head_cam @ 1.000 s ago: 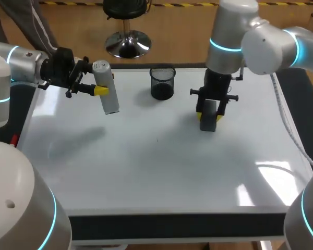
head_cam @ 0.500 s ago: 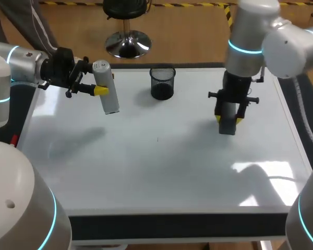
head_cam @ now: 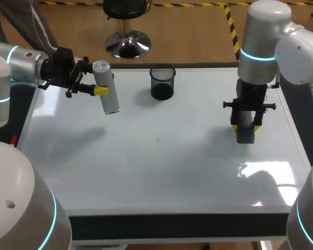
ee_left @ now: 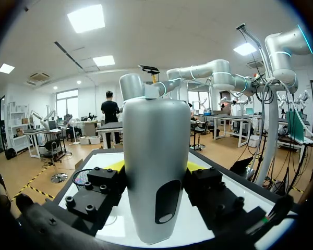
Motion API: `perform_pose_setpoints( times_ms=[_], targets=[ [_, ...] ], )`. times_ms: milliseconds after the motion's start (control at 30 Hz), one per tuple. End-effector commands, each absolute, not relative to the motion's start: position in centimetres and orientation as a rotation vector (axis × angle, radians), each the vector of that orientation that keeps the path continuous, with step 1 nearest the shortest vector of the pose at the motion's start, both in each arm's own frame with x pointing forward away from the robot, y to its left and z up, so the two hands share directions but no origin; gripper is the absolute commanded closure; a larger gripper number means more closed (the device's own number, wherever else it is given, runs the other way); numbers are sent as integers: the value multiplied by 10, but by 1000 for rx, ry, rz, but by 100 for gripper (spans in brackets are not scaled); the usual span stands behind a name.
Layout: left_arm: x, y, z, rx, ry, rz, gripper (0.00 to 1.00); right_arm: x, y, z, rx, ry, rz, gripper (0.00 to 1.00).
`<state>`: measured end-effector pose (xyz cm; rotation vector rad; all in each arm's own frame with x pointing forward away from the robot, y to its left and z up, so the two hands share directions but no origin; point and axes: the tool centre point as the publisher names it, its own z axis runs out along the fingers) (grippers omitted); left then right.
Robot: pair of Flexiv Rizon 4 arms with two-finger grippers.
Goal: Pick up the inspection probe, press it on each red-marked spot on the whiteboard one by one, put down the probe, pick up the eraser, and wipe off all the red marks.
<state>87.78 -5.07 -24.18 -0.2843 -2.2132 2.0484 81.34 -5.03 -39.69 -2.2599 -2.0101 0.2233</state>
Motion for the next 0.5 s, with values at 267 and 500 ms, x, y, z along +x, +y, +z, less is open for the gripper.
perform_pose_setpoints(
  times_ms=[267,500],
  targets=[
    [877,-50,-241,-287,-2214,2051,100,806,-89,-411,-2263,-1946,202,100],
    [877,-50,-241,-287,-2214,2051,100,802,-99,-412,-2266,-1947,190,100]
  ],
)
